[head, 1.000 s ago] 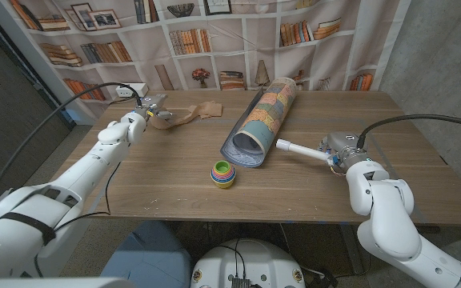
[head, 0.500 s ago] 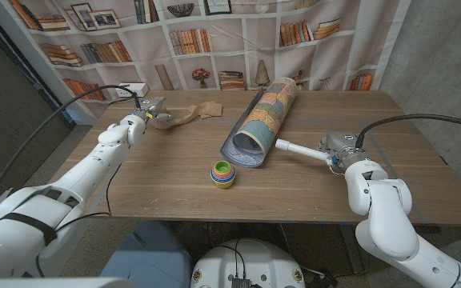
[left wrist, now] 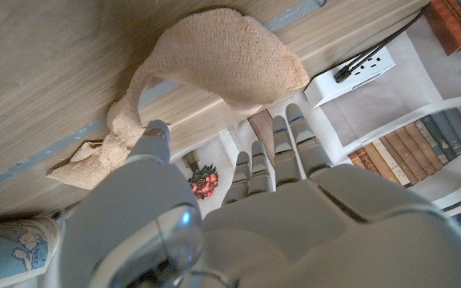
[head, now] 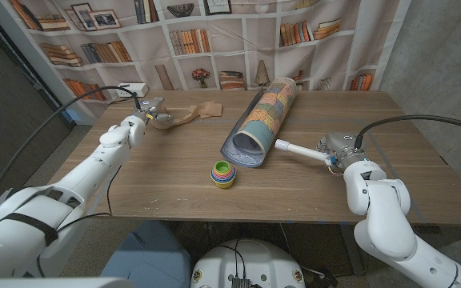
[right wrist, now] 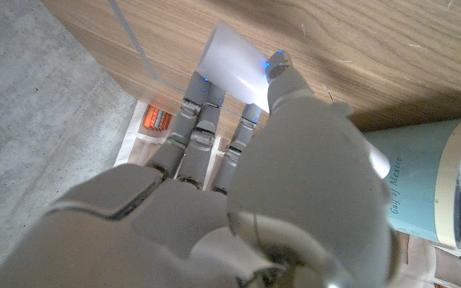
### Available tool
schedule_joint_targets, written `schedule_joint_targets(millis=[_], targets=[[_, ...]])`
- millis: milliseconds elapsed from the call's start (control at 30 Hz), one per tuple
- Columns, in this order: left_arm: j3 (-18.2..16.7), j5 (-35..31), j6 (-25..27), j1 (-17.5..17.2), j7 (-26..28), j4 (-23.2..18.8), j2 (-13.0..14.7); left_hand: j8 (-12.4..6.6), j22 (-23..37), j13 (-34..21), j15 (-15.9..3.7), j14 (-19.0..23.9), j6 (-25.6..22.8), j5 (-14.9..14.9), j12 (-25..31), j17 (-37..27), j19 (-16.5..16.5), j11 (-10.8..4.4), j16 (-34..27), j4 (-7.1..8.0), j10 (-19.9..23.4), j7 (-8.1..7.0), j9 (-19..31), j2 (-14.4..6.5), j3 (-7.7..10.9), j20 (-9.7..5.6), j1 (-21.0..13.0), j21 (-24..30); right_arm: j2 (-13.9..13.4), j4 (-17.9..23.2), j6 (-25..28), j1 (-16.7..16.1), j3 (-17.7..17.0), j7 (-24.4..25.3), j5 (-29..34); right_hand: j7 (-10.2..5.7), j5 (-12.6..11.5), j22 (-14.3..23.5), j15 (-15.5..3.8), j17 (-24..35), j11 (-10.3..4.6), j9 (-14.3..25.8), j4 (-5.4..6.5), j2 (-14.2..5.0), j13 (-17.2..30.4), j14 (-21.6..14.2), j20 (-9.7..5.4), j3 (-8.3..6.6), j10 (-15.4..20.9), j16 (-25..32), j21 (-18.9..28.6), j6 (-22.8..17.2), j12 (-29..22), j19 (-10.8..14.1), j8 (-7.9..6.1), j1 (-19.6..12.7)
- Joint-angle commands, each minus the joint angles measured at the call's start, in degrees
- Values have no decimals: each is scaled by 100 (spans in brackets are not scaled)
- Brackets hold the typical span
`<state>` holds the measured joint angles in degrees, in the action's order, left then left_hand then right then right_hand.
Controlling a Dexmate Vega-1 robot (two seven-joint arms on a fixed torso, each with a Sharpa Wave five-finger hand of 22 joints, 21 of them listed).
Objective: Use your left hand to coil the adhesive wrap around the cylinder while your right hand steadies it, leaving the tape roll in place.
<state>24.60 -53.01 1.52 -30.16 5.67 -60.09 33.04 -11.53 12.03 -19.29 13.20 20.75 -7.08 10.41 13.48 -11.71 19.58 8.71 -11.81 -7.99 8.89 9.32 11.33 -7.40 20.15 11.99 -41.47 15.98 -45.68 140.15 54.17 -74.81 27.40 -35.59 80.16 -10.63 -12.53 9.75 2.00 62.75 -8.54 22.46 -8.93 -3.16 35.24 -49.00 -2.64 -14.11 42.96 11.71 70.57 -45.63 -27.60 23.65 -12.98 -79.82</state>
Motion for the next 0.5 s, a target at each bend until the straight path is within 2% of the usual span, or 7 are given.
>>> schedule_joint_targets(millis=[33,500], targets=[[43,-25,89,11,-22,61,-51,-19,17,-24,-8,-30,-24,54,17,-12,76,2,23,-32,41,31,21,-26,-1,-1,-2,50,33,-13,-48,-32,-58,-24,16,-11,-57,29,-1578,21,-305,11,-14,-45,27,-853,-545,-608,341,34,37,-49,-20,-11,-5,-3],[82,57,85,157,30,353,-164,5,8,-29,-6,-52,54,52,5,0,75,61,36,-44,-5,87,20,-21,-8,6,-13,45,18,-14,-38,-48,-86,-18,-36,-17,-58,29,-1577,28,-305,20,-14,-40,44,-855,-543,-622,355,35,63,-57,-6,-32,2,3]])
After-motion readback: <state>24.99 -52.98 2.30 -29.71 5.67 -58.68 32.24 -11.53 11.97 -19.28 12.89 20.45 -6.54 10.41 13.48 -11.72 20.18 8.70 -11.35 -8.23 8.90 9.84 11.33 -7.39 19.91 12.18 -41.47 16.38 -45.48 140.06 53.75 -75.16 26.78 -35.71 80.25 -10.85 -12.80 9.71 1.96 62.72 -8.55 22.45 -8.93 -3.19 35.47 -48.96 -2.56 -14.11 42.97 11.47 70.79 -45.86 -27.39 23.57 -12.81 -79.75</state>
